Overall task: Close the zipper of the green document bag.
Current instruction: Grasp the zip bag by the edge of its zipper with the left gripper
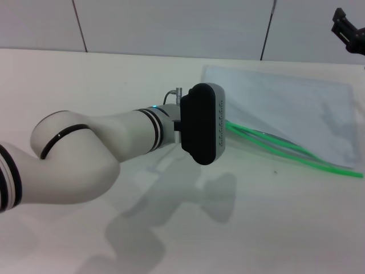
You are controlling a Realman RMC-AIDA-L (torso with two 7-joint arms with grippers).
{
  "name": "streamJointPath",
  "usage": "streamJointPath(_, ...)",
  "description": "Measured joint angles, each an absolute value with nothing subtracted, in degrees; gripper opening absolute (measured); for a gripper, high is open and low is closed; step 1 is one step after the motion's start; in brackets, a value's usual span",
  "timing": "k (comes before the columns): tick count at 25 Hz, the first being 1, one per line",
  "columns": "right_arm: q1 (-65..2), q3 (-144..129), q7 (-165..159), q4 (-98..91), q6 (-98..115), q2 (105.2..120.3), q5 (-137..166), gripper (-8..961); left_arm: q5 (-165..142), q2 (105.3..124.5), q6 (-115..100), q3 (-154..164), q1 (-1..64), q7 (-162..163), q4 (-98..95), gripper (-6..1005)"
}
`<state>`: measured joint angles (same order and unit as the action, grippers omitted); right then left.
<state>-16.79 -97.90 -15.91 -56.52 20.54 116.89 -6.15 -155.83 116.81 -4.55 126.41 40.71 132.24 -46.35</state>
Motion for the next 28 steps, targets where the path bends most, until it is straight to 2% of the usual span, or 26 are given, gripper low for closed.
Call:
streamJointPath(2, -16.78, -97.95, -15.91, -56.53, 20.56, 116.89, -6.15, 818, -155.82, 116.81, -4.5, 126.7, 40.89, 132.23, -46.06, 431)
streamJointPath(5, -16.82, -98.12, -15.91, -56.6, 20.57, 116.89, -6.15, 818, -155.83, 116.81, -4.46, 126.73, 40.92, 132.22, -46.0, 301)
streamJointPath(17, -16.3, -101.72, -18.16, -60.2, 20.57, 116.5, -5.87, 817, -155.83, 116.71, -1.47, 126.28, 39.76, 132.53, -45.93, 133)
streamJointPath(24, -16.25, -103.08, -25.84, -61.12, 20.71, 115.58, -4.3, 817, -155.77, 116.66, -1.07, 126.38, 38.34, 132.25, -46.82, 87)
streamJointPath(28, -15.95, -103.05, -37.67, -60.88, 25.32, 114.11, 2.47, 816, -155.74, 116.64, -0.78, 126.39, 38.13, 132.24, -47.08, 65)
